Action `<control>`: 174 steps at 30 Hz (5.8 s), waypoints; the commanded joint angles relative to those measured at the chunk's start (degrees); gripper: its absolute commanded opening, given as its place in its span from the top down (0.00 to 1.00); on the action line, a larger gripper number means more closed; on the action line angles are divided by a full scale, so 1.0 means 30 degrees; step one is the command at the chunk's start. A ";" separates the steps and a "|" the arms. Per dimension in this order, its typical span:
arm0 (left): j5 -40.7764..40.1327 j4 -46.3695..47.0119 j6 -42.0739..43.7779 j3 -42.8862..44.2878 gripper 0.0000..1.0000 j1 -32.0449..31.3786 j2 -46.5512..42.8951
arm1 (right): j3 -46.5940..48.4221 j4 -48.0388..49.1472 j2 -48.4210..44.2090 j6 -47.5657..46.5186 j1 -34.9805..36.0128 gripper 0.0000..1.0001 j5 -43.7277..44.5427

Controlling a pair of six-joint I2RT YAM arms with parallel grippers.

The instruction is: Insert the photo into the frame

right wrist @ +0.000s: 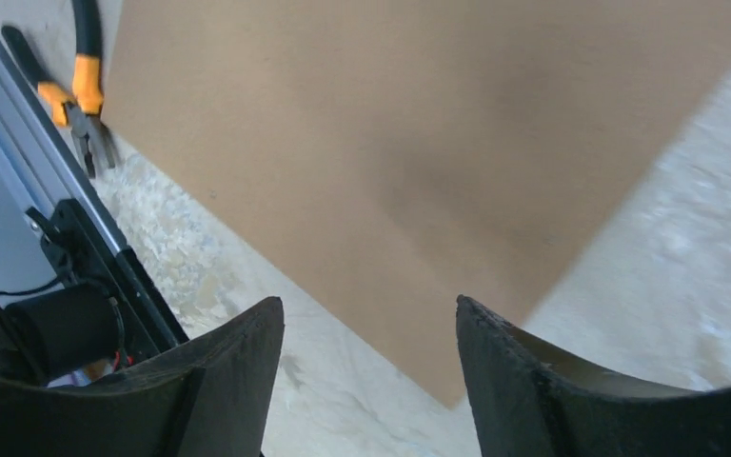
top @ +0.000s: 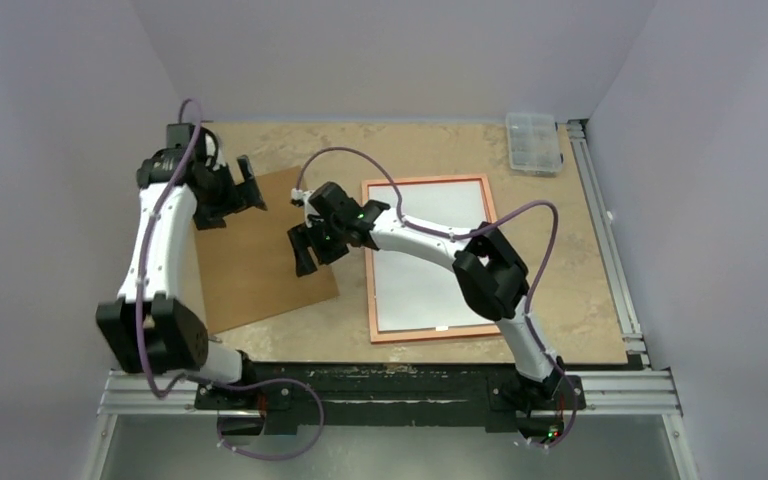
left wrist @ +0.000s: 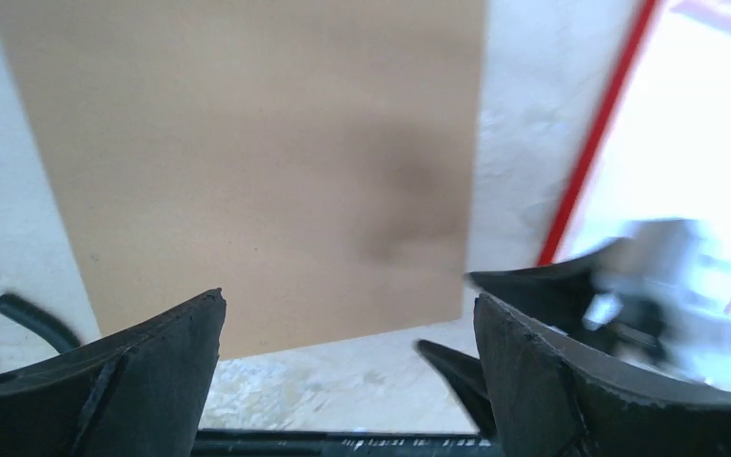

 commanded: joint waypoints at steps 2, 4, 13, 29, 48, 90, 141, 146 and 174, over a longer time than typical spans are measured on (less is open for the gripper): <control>-0.1687 0.1289 -0.2859 -0.1828 0.00 0.0103 -0.6770 | 0.1698 0.0097 0.1094 -0.1521 0.1665 0.43 0.1168; -0.2197 0.1246 -0.3514 -0.2323 0.00 0.0108 -0.8745 | 0.2747 -0.0512 0.2061 -0.1824 0.2145 0.48 0.1877; -0.2270 0.0133 -0.4298 -0.3066 0.00 0.0123 -1.2755 | 0.6083 -0.4369 0.5463 -0.1963 0.2902 0.97 0.6985; -0.1713 0.1177 -0.4065 -0.6323 0.00 0.0117 -1.0521 | -0.0326 -0.5881 0.3692 -0.1207 0.0812 1.00 0.9631; -0.1662 0.5810 -0.5684 -1.0092 0.00 0.3761 -0.4581 | 0.0667 -0.3773 -0.0013 -0.0537 -0.1899 0.35 0.2058; 0.1076 0.1254 -0.0948 0.0476 0.03 0.3594 0.8242 | 0.2934 0.1059 0.3848 0.4570 -0.3360 0.30 -0.6722; -0.7365 -0.3441 0.1765 0.1219 0.31 -0.3549 1.0772 | -0.4867 1.9273 0.2766 1.6643 -0.2916 0.34 -1.0402; -0.7661 -0.3712 0.2084 0.1567 0.30 -0.3891 1.0734 | -0.5809 2.2483 0.2110 1.8604 -0.3454 0.34 -1.0593; 0.1541 0.0791 -0.4736 0.0220 0.00 0.0098 -0.9473 | -0.1739 0.1860 -0.0961 -0.4284 0.2173 0.30 0.3063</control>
